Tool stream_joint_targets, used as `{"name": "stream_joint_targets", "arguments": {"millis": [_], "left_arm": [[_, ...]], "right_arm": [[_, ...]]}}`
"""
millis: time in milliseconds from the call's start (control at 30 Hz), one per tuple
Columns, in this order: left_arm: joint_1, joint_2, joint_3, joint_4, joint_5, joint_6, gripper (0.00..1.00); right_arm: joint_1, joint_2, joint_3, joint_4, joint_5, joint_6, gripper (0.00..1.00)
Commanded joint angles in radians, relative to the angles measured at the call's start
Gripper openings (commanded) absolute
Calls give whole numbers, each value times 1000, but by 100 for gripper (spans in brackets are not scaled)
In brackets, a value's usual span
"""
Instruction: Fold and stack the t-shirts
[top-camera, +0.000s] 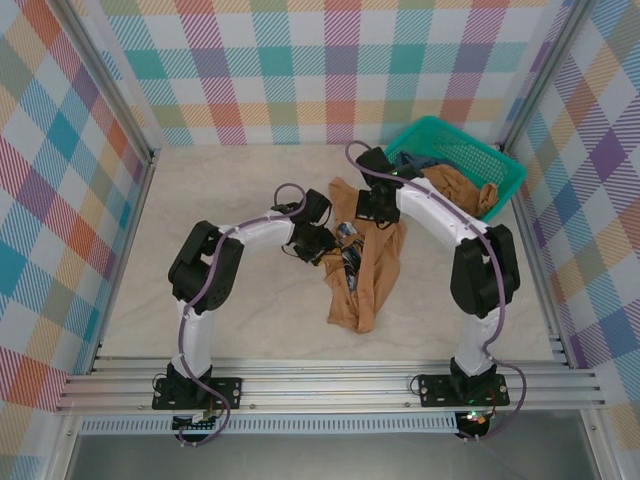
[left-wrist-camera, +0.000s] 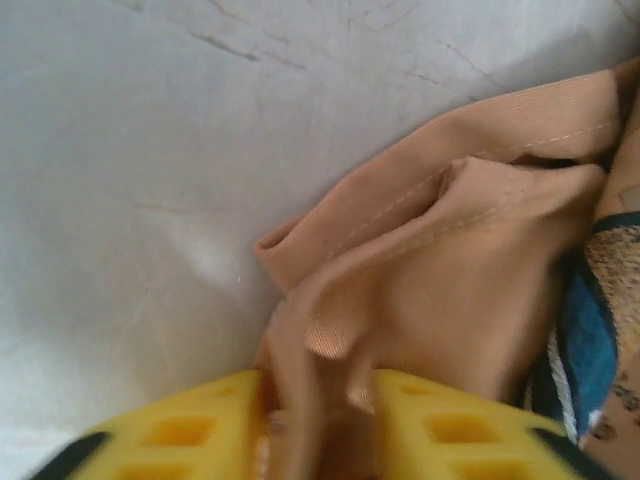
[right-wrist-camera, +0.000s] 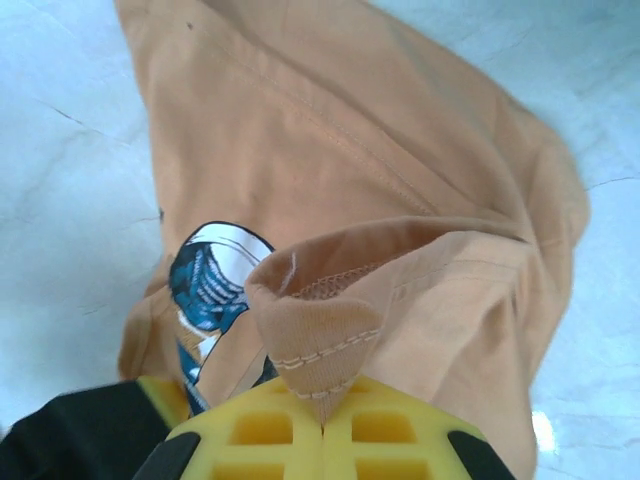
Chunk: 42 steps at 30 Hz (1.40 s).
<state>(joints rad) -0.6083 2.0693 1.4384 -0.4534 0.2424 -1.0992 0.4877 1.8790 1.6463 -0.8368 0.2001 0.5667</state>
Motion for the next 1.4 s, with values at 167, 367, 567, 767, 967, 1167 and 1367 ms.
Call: {"name": "stream_joint_targets", "arguments": {"millis": [167,367,567,767,967,1167,1367], "left_arm": [[99,-96,7,-166,-189,66,0],[358,-264,-35,-293,-285,188,0],[510,-296,-64,-280,-228,234,0],[575,-267,-7,-314,-298,265,0],[683,-230,78,-360,-333,306,0],[703,-209,134,-471,-480,316,0],[681,-235,99,-459,-376,316,32]], "right_arm": [[-93,-162,-85,-32,-17,-20,0],[-152,-139,-120,12,-173,-33,0],[-182,182,107,-13,-257,-97,0],[-213,287,212,-58,-151,-39,0],[-210,173,52,-102,-50,39,0],[-174,17,-193,-32,-156,122,0],[-173,21,-143,60,-200,35,51]]}}
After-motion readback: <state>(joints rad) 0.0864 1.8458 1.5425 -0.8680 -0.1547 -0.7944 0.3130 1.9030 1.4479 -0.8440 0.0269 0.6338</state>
